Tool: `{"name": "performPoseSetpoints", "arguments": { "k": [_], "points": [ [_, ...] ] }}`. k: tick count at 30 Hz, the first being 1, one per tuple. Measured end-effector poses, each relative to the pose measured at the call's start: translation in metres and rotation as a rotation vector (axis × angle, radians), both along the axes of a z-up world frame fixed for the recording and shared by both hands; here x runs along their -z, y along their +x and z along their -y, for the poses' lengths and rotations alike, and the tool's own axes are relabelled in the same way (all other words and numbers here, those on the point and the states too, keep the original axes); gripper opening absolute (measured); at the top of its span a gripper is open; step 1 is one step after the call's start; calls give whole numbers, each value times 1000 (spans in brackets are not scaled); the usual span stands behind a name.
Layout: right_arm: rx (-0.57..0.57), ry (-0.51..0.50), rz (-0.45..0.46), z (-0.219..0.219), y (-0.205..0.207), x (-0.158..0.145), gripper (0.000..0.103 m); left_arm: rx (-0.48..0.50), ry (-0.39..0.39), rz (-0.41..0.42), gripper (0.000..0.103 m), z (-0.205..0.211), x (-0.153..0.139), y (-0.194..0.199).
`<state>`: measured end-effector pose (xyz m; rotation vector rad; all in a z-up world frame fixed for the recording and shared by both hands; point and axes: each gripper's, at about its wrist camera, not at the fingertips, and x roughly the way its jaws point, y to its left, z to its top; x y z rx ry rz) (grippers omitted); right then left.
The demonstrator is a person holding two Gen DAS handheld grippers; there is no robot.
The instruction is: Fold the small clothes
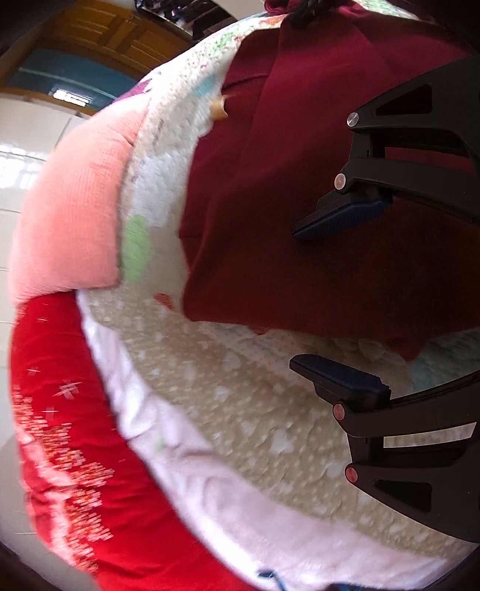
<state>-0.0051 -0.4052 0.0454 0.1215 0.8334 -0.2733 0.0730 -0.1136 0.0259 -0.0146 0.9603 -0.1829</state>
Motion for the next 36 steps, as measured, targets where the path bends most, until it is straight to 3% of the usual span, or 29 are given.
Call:
{"name": "performPoseSetpoints", "arguments": {
  "k": [4, 7, 11, 15, 17, 22, 26, 31, 36],
  "points": [
    [66, 52, -46, 26, 14, 32, 27, -4, -16, -1, 67, -2, 1, 2],
    [68, 112, -32, 33, 9, 20, 27, -9, -7, 31, 67, -3, -8, -3],
    [31, 109, -15, 23, -16, 5, 29, 11, -1, 79, 67, -1, -18, -19],
    [42, 50, -74, 18, -30, 24, 34, 40, 50, 97, 67, 10, -21, -32],
    [57, 68, -74, 21, -32, 26, 35, 55, 65, 109, 67, 14, -25, -40],
    [66, 86, -33, 15, -51, 7, 35, 70, 55, 142, 67, 18, -34, -58],
    [59, 47, -90, 8, -48, 22, 36, 83, 58, 148, 67, 21, -42, -69],
    [66, 127, -27, 6, -64, 4, 38, 89, 63, 174, 67, 21, -48, -82],
    [46, 119, -28, -4, -78, 1, 42, 85, 46, 161, 67, 23, -46, -87]
  ]
}}
